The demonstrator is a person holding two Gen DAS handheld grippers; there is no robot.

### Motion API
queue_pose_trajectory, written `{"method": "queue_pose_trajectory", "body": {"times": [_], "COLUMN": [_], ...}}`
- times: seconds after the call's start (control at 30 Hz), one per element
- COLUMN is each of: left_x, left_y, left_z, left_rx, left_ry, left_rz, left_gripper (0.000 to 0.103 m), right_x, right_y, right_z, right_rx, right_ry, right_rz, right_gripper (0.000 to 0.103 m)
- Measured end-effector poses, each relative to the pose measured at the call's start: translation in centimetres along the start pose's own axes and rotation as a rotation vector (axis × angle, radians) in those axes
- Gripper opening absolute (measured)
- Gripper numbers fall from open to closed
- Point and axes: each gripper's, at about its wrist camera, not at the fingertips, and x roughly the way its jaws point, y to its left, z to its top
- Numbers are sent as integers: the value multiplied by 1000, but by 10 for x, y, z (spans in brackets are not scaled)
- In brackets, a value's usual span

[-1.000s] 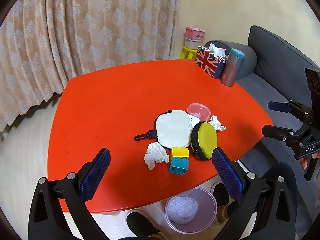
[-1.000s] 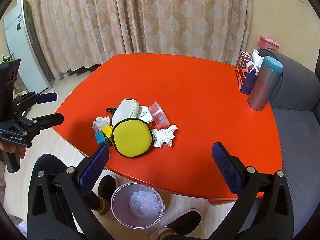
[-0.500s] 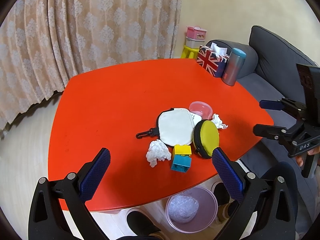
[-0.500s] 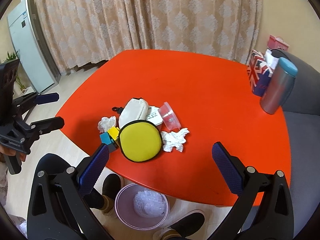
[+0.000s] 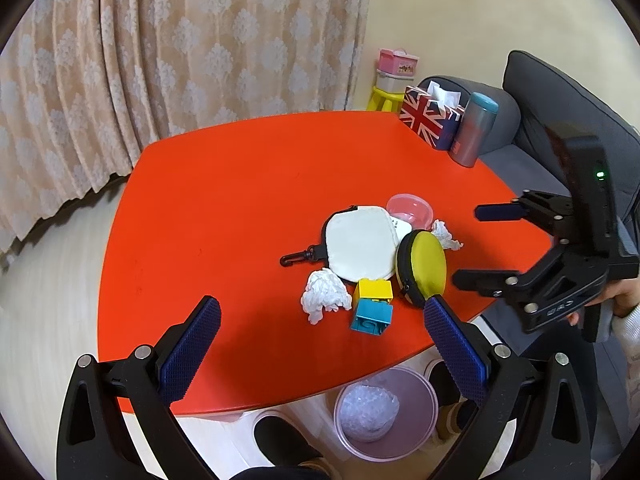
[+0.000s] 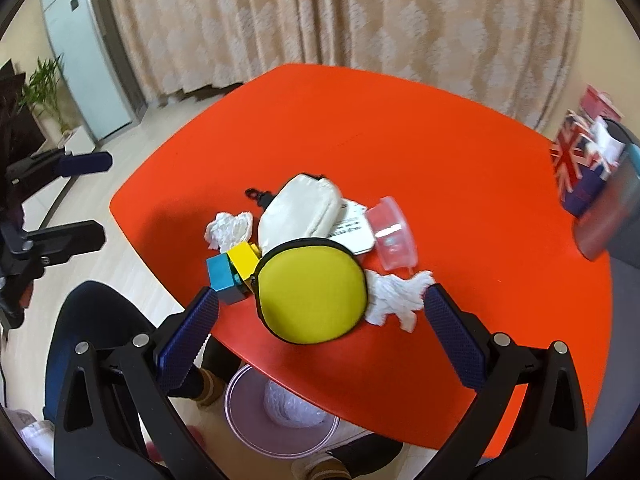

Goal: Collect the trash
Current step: 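Close the right gripper around the yellow round zip pouch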

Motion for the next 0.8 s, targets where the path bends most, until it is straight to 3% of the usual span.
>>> {"method": "queue_pose_trajectory", "body": {"times": [0.53,0.57,0.63,0.8], "left_x": [8,8,10,12], "left_y": [6,7,7,5], "left_z": [-5,-5,-6,-6], "left_rx": [-11,-11,-10,-8], "left_ry": [31,33,38,41], "left_rz": [-8,-8,-10,-16], "left_gripper": [97,97,97,97], "right_x": [49,50,52,49], "right_y": [-2,-3,-4,-3], "right_z": [4,4,3,4], "right_rx": [-26,-23,-18,-19], "right_ry": [96,97,107,87], "right_rz": [48,49,56,48], "right_gripper": [99,97,81,80]}}
